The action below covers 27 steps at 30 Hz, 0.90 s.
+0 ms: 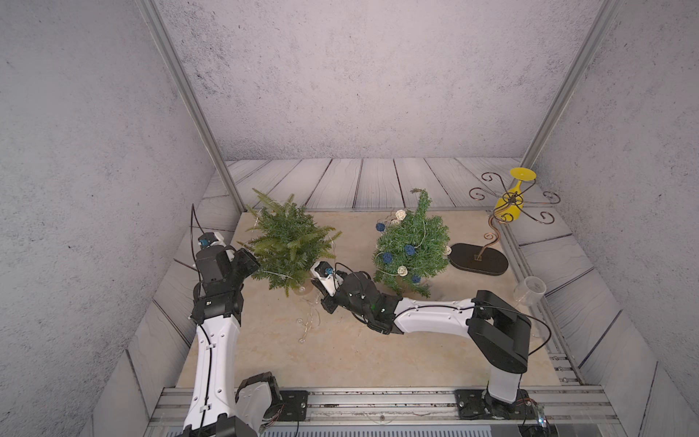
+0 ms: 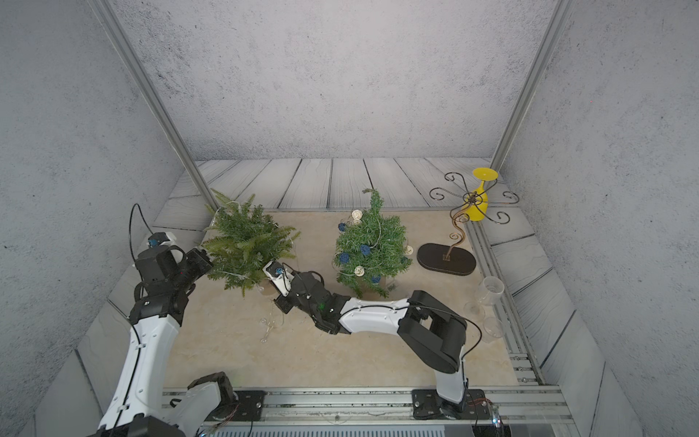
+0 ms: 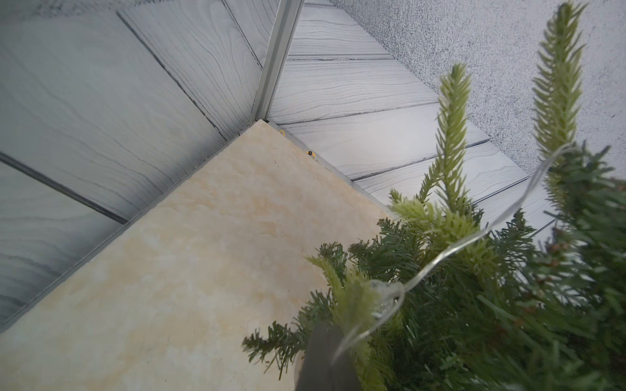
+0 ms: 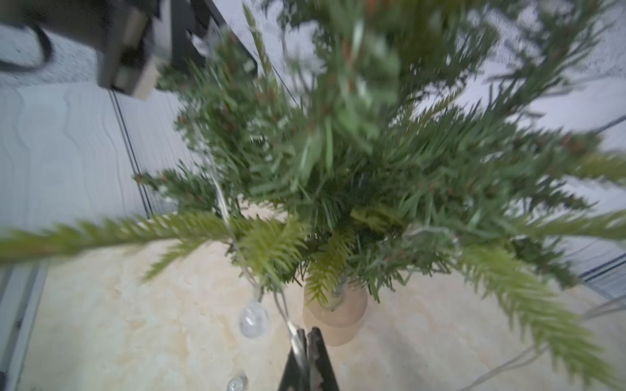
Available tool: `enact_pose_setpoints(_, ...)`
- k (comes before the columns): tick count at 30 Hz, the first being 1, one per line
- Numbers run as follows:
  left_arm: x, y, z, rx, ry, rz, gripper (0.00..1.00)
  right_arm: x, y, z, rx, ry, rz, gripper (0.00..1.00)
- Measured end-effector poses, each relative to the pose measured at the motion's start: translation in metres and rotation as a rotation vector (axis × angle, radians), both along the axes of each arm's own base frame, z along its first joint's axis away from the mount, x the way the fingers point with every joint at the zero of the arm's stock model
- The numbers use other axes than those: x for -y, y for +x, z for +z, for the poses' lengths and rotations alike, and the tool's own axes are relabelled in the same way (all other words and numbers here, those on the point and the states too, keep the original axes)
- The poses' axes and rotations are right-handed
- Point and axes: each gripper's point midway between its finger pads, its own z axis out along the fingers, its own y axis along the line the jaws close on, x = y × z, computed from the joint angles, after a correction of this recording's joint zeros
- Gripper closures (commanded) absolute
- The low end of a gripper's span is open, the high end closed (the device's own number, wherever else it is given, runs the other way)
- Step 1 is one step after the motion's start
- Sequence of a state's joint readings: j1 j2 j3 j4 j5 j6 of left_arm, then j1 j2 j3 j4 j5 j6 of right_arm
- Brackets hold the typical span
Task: Wrap string light around the christmas tree
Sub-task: Wrap the light string around the Christmas tree.
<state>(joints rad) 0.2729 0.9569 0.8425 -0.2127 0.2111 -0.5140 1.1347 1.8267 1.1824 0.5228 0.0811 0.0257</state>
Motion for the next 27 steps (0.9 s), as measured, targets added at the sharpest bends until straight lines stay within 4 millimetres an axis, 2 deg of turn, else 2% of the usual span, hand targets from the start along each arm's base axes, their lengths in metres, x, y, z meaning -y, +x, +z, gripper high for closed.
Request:
enact_pose_setpoints(3, 0.000, 0.000, 0.000, 0.003, -0.010, 0.005, 1.00, 0.000, -0.015, 0.015, 0.020, -0.002, 0.030, 1.00)
enact_pose_setpoints(6, -0.002, 0.000, 0.002, 0.009, -0.033, 0.010, 1.00, -0.003, -0.035, 0.018, 0.036, -0.029, 0.073, 1.00)
enact_pose_setpoints(11, -0.015, -0.002, 0.004, 0.028, -0.106, 0.043, 1.00, -0.008, -0.067, 0.020, 0.067, -0.075, 0.141, 1.00)
enact_pose_setpoints(14, -0.026, -0.007, 0.008, 0.048, -0.149, 0.069, 1.00, -0.004, -0.082, 0.035, 0.092, -0.075, 0.171, 1.00)
enact_pose_setpoints(17, -0.031, -0.010, 0.017, 0.067, -0.171, 0.081, 1.00, 0.004, -0.091, 0.064, 0.123, -0.033, 0.183, 1.00)
enact_pose_setpoints(20, -0.029, -0.008, 0.031, 0.097, -0.177, 0.061, 1.00, 0.013, -0.094, 0.089, 0.147, 0.012, 0.178, 1.00)
enact_pose_setpoints(23, -0.029, -0.009, 0.038, 0.113, -0.177, 0.060, 1.00, 0.017, -0.096, 0.101, 0.155, 0.032, 0.183, 1.00)
enact_pose_setpoints(27, -0.038, -0.013, 0.036, 0.108, -0.188, 0.083, 1.00, 0.015, -0.108, 0.097, 0.163, 0.011, 0.235, 1.00)
